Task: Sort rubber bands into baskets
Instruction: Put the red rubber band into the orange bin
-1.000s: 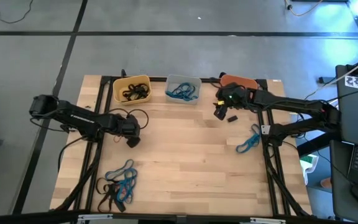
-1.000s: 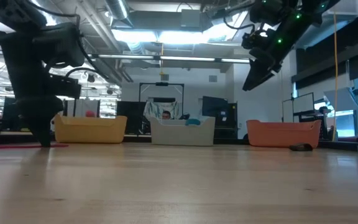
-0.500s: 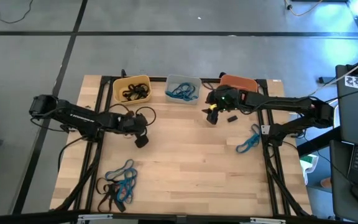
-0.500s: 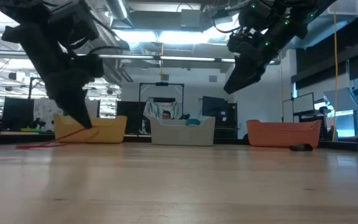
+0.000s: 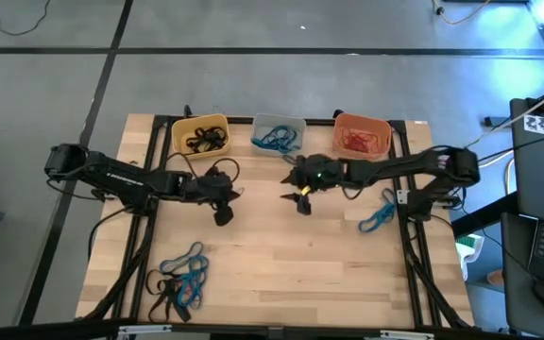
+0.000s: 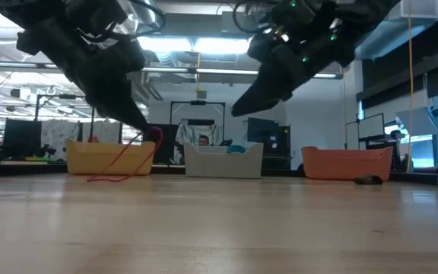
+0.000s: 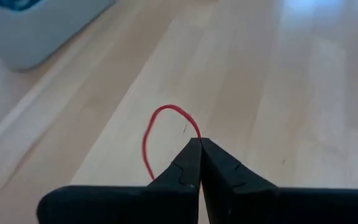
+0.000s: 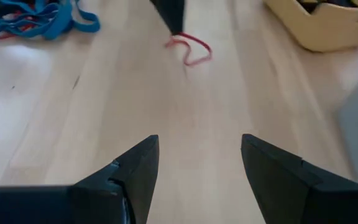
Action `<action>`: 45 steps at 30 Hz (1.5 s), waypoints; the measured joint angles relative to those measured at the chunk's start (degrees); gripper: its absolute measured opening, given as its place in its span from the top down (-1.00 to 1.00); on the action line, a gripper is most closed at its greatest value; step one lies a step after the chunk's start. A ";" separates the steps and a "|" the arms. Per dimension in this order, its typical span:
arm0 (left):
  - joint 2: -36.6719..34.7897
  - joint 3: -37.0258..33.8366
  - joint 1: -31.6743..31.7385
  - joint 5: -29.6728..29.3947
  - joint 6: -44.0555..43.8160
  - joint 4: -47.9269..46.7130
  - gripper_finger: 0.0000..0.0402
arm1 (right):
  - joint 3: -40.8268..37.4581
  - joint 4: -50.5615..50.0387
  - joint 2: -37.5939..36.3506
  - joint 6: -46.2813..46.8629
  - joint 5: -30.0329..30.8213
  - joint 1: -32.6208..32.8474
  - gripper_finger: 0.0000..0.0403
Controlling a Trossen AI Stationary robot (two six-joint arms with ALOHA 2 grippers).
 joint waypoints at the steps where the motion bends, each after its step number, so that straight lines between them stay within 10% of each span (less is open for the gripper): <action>1: 0.00 0.00 0.01 0.00 0.22 0.79 0.99 | 0.00 1.60 1.21 0.00 0.00 0.38 -0.14; 22: 1.29 0.09 -1.45 -0.04 10.81 23.88 0.99 | 0.04 37.70 18.05 8.38 0.19 2.40 -0.14; 45: 1.29 0.06 0.18 -0.17 14.01 32.10 0.98 | 4.54 42.76 19.68 7.39 2.96 5.59 -0.14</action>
